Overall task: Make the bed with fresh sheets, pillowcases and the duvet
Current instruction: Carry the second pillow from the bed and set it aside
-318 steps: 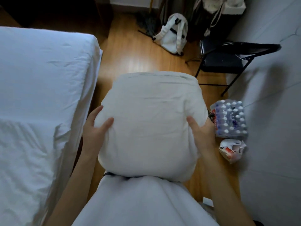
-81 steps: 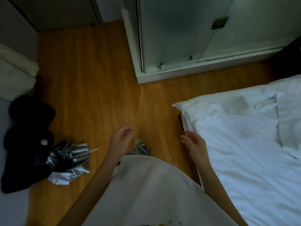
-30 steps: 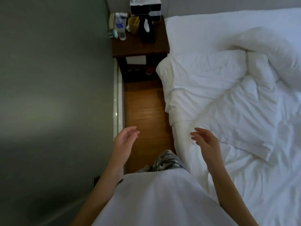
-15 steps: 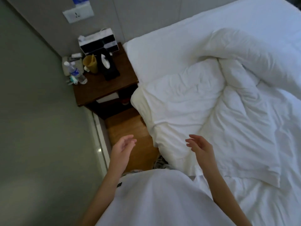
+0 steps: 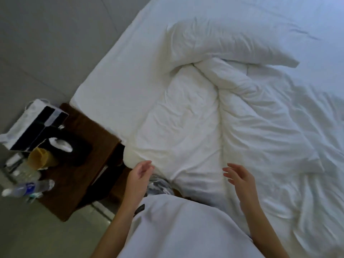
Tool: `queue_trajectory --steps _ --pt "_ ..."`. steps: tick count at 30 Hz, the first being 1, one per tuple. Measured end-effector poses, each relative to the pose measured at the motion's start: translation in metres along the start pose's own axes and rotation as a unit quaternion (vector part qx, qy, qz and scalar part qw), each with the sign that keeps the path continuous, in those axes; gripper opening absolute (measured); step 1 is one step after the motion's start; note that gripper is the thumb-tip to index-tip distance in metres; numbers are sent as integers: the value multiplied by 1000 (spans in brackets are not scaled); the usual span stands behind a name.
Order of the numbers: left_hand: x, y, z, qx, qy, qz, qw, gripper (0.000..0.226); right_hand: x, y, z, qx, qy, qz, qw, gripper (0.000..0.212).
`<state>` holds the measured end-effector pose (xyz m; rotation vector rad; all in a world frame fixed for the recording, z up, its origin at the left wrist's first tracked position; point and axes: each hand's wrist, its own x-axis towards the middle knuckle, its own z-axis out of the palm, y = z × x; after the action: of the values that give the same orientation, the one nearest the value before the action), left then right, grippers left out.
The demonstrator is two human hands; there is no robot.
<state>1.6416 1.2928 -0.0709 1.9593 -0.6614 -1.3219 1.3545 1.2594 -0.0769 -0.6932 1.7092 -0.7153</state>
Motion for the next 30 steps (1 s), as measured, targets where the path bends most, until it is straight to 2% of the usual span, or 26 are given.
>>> queue_trajectory --steps 5,11,16,21,23,27,30 --pt "121 68 -46 43 -101 38 993 24 27 -41 85 19 73 10 997 15" --pt "255 142 -82 141 -173 102 969 29 79 -111 167 25 85 -10 996 18" --pt "346 176 -53 174 -206 135 954 25 155 -141 218 11 88 -3 996 20" --pt "449 186 14 221 -212 145 941 21 263 -158 257 -4 100 6 995 18" --pt "497 191 49 269 -210 157 927 30 312 -163 271 -45 114 -9 992 22" --pt "592 194 113 414 -194 197 867 74 405 -170 302 -127 127 -52 982 35" --pt "649 191 154 452 -163 179 859 95 468 -170 316 -160 140 -70 975 47"
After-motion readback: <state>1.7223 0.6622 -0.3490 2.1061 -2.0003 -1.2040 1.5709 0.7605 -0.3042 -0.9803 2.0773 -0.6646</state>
